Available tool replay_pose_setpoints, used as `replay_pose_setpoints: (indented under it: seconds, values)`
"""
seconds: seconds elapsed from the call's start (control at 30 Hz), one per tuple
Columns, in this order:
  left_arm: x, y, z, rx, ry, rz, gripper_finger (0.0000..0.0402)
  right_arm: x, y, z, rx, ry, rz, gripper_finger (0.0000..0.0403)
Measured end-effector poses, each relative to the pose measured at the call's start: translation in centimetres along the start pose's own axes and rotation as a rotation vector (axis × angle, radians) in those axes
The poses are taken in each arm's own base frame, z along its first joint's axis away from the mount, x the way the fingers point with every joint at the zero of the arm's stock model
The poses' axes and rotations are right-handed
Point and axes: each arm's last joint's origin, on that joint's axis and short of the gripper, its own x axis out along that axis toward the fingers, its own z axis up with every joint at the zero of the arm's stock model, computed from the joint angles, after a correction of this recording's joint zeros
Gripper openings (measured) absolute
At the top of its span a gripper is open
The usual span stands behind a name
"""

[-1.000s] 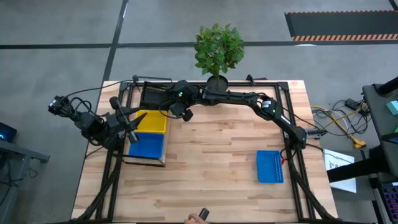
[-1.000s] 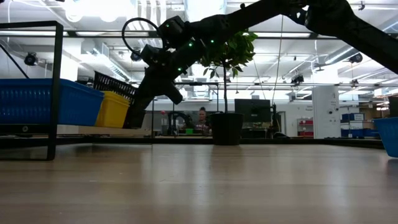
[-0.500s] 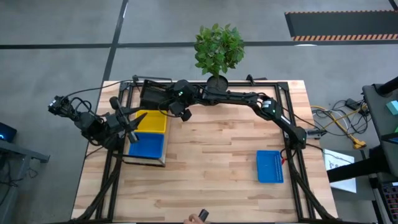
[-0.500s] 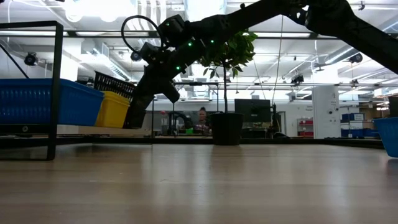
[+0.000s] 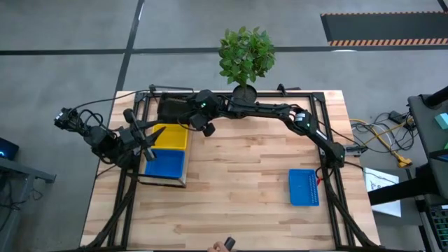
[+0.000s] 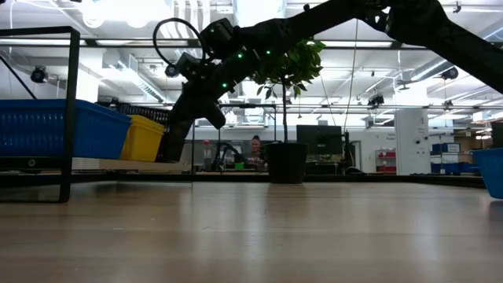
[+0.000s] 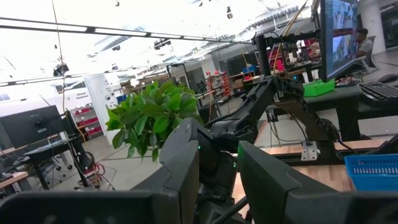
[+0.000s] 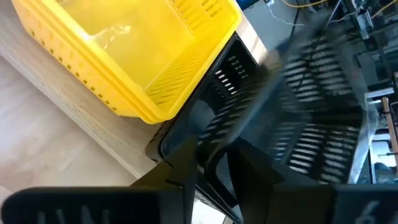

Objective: Stack baskets on shelf by color
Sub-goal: Stack the black basket on top of the black basket on the shelf

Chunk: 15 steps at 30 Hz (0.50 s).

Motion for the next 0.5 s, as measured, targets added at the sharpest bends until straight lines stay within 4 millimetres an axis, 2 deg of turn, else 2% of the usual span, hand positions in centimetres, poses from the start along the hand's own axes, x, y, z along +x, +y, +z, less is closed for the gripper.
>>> replay_pose_setpoints:
  seconds: [0.27,0.5]
  values:
    - [0.0,0.0,0.0,0.0,0.0,0.0,0.0097,0.02,0.07,0.06,0.018,-0.001,0.0,0.0104]
    - [0.0,0.0,0.0,0.0,0.0,0.0,0.0097,-0.22,-0.03,0.68,0.088,-0.009,-0.002,0.0098]
